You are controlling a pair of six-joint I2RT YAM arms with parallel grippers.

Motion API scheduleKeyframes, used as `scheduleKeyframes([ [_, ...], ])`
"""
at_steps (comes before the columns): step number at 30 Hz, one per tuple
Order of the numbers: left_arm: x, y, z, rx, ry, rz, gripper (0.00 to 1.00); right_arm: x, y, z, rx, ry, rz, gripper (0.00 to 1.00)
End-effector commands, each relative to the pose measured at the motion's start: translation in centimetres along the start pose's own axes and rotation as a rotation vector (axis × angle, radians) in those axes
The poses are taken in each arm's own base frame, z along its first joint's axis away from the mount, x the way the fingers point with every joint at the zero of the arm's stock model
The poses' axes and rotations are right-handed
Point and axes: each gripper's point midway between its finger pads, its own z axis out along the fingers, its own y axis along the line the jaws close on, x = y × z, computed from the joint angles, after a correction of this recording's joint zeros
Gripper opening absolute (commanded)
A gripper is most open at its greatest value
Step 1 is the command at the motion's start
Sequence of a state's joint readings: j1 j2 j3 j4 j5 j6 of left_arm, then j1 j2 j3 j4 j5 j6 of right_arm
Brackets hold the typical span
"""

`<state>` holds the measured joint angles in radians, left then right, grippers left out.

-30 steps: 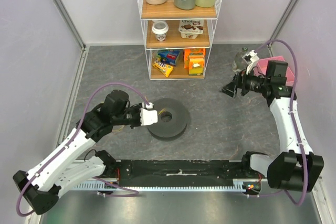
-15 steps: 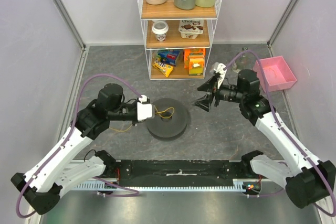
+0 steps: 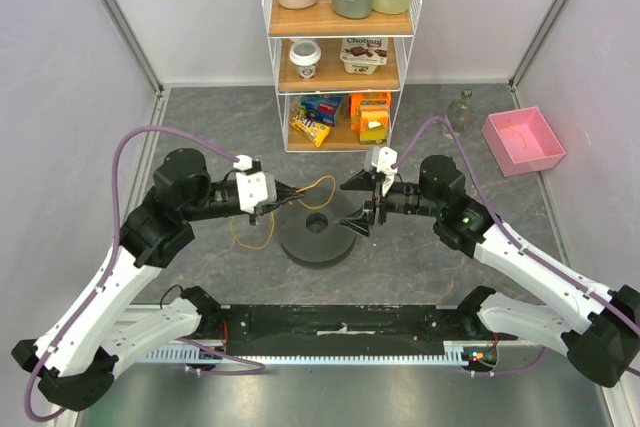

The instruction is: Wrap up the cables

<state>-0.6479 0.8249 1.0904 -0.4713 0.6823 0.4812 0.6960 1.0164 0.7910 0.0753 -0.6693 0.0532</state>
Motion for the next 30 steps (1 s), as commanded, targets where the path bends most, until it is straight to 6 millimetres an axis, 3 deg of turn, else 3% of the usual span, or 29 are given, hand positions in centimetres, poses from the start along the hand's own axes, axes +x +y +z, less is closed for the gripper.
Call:
scheduleKeyframes([
  [1, -4.7, 0.8, -0.6, -0.012, -0.118, -0.015, 0.02, -2.5, -0.8, 0.7, 0.06, -0.082, -0.09, 0.85],
  [9, -6.4, 0.8, -0.4, 0.023, -0.156, -0.04, 0.02, -5.4, -2.8, 1.2, 0.153, -0.153, -0.109, 0.7],
  [11, -6.4, 0.6, -0.4, 0.028, -0.157, -0.047, 0.02, -6.1, -3.0, 1.0, 0.174, -0.171, -0.111, 0.62],
  [18, -6.1, 0.7, -0.2, 0.025, -0.155, -0.062, 0.02, -6.7, -2.3, 1.0, 0.137, -0.181, -0.127, 0.53],
  [21, -6.3, 1.1, -0.3, -0.001, -0.157, -0.064, 0.02, -6.4, -1.9, 1.1, 0.108, -0.167, -0.129, 0.35],
  [24, -5.6, 3.4, -0.4, -0.127, -0.126, -0.085, 0.02, -6.9, -1.5, 0.9, 0.095, -0.151, -0.113, 0.05],
  [25, -5.0, 4.6, -0.4, -0.19, -0.103, -0.091, 0.02, -7.1, -1.3, 0.7, 0.093, -0.148, -0.097, 0.0],
  [29, 1.0, 12.1, -2.2, -0.602, 0.135, -0.091, 0.02, -9.0, 0.6, 0.2, 0.044, -0.172, 0.106, 0.0],
  [30, 2.7, 13.1, -2.5, -0.644, 0.191, -0.092, 0.02, -9.6, 1.1, 0.1, 0.023, -0.19, 0.154, 0.0],
])
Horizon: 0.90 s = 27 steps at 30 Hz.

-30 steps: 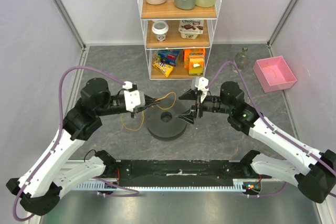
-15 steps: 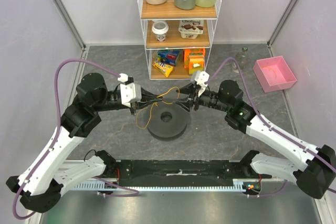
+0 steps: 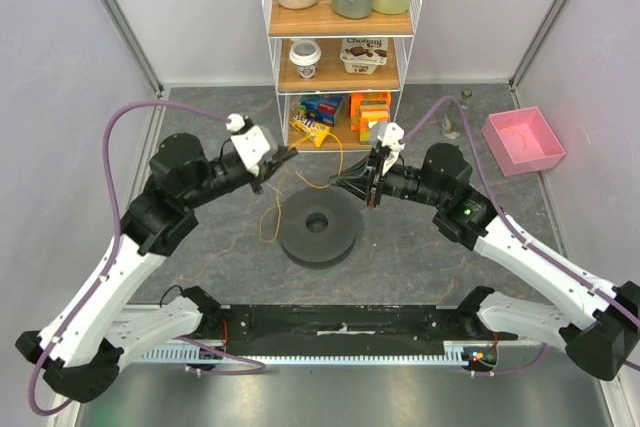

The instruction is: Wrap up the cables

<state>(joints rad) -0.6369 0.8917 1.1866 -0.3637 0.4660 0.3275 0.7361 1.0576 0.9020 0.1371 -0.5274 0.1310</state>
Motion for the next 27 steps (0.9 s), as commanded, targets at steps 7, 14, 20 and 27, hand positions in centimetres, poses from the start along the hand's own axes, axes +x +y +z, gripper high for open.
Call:
scheduleKeyframes([
  [7, 9.8, 6.8, -0.9, -0.32, 0.348, -0.206, 0.68, -8.1, 1.4, 1.1, -0.033, -0.208, 0.492, 0.0],
  [14, 3.3, 5.9, -6.1, -0.303, 0.179, -0.105, 0.6, -7.1, -1.8, 3.1, 0.104, -0.208, 0.612, 0.0],
  [20, 2.9, 7.0, -8.4, -0.385, 0.267, -0.041, 0.6, -5.3, -3.3, 4.5, 0.169, -0.173, 0.722, 0.0],
  [27, 0.2, 1.8, -7.2, -0.09, 0.149, -0.032, 0.62, -4.3, -2.4, 4.3, 0.069, -0.053, 0.275, 0.0],
])
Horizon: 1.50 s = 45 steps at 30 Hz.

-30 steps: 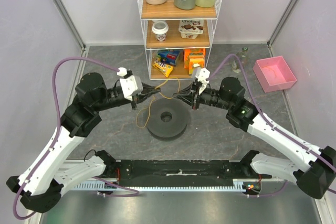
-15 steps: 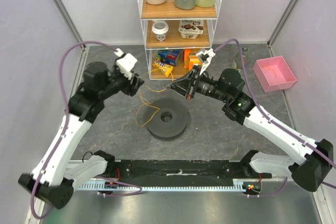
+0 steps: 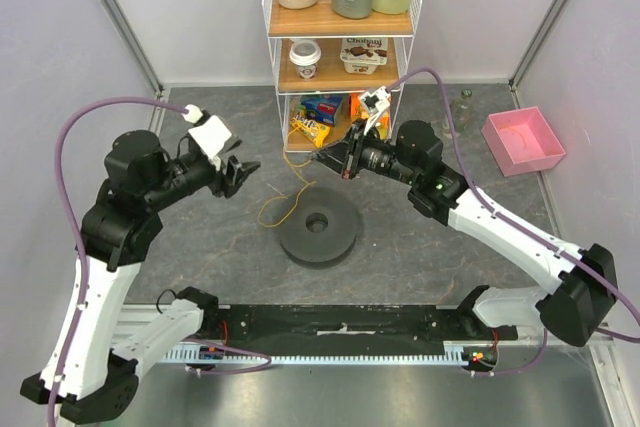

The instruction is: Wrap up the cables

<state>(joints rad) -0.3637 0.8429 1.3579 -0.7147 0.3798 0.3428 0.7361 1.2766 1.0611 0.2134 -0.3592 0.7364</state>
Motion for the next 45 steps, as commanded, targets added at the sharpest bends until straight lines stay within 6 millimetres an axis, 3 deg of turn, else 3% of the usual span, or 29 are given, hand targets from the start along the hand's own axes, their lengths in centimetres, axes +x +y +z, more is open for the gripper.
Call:
scheduleKeyframes([
  [1, -1.9, -3.8, -0.9, 0.228, -0.083, 0.077, 0.61, -0.8, 1.9, -0.9, -0.125, 0.048, -0.428, 0.0],
  [6, -2.7, -5.7, -1.5, 0.39, -0.132, 0.286, 0.59, 1.6, 1.7, -2.8, -0.219, 0.205, -0.697, 0.0],
  [8, -3.2, -6.7, -1.9, 0.465, -0.157, 0.34, 0.59, 2.2, 1.5, -2.9, -0.227, 0.259, -0.715, 0.0],
  [12, -3.5, -6.5, -0.9, 0.518, -0.136, 0.343, 0.55, 3.0, 1.9, -2.7, -0.275, 0.308, -0.746, 0.0],
  [20, -2.9, -6.8, 0.9, 0.568, -0.146, 0.409, 0.5, 4.5, 3.5, -2.0, -0.344, 0.351, -0.764, 0.0],
  [30, -0.4, -9.5, 2.5, 0.649, -0.094, 0.594, 0.41, 4.3, 5.0, -1.3, -0.382, 0.377, -0.719, 0.0],
  [39, 1.1, -9.0, 4.1, 0.594, -0.042, 0.729, 0.4, 4.9, 5.6, -1.4, -0.401, 0.419, -0.672, 0.0],
  [45, 0.9, -9.1, 3.7, 0.568, -0.075, 0.769, 0.39, 5.8, 5.6, -1.3, -0.394, 0.473, -0.582, 0.0],
])
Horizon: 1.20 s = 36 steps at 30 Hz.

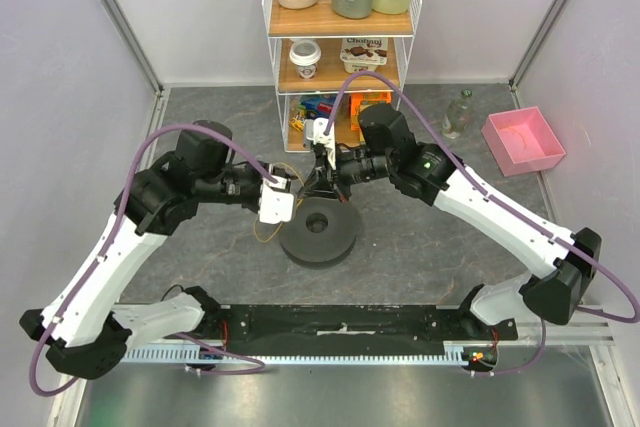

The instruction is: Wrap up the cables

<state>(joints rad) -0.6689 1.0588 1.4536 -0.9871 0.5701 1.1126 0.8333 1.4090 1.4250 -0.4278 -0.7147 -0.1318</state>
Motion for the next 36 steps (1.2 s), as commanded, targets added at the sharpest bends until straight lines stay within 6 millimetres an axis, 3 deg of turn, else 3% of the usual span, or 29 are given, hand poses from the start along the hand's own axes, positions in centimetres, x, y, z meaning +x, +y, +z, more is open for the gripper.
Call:
scheduleKeyframes([
  [1, -1.1, 0.9, -1.1, -0.072, -0.018, 0.098, 0.39, -0.9, 0.7, 0.3, -0.037, 0.002, 0.084, 0.0],
  [4, -1.8, 0.1, -1.4, -0.056, -0.052, 0.04, 0.39, -1.0, 0.9, 0.4, -0.043, -0.008, 0.128, 0.0],
  [9, -1.6, 0.2, -2.5, -0.109, -0.029, 0.14, 0.41, -0.7, 1.1, 0.3, -0.048, 0.002, 0.162, 0.0],
  [11, -1.0, -0.5, -2.2, -0.07, 0.008, 0.177, 0.41, -0.6, 1.3, 0.4, -0.06, 0.005, 0.173, 0.0],
  [18, -0.8, 0.5, -1.1, -0.087, 0.061, 0.232, 0.39, -0.4, 1.3, 1.1, -0.09, 0.028, 0.241, 0.0],
  [24, 1.2, -0.4, -0.3, -0.035, 0.151, 0.315, 0.37, -0.6, 1.6, 1.3, -0.121, 0.037, 0.254, 0.0],
  [30, 1.8, -0.1, 0.1, -0.036, 0.185, 0.321, 0.37, -0.2, 1.8, 1.2, -0.12, 0.049, 0.258, 0.0],
  [33, 0.5, 0.8, -0.3, -0.102, 0.138, 0.216, 0.49, 0.3, 0.5, 0.5, -0.053, 0.054, 0.287, 0.0],
  [36, -1.5, 2.9, -1.9, -0.238, 0.038, -0.094, 0.53, 1.8, -3.8, -2.3, 0.11, 0.046, 0.387, 0.0],
])
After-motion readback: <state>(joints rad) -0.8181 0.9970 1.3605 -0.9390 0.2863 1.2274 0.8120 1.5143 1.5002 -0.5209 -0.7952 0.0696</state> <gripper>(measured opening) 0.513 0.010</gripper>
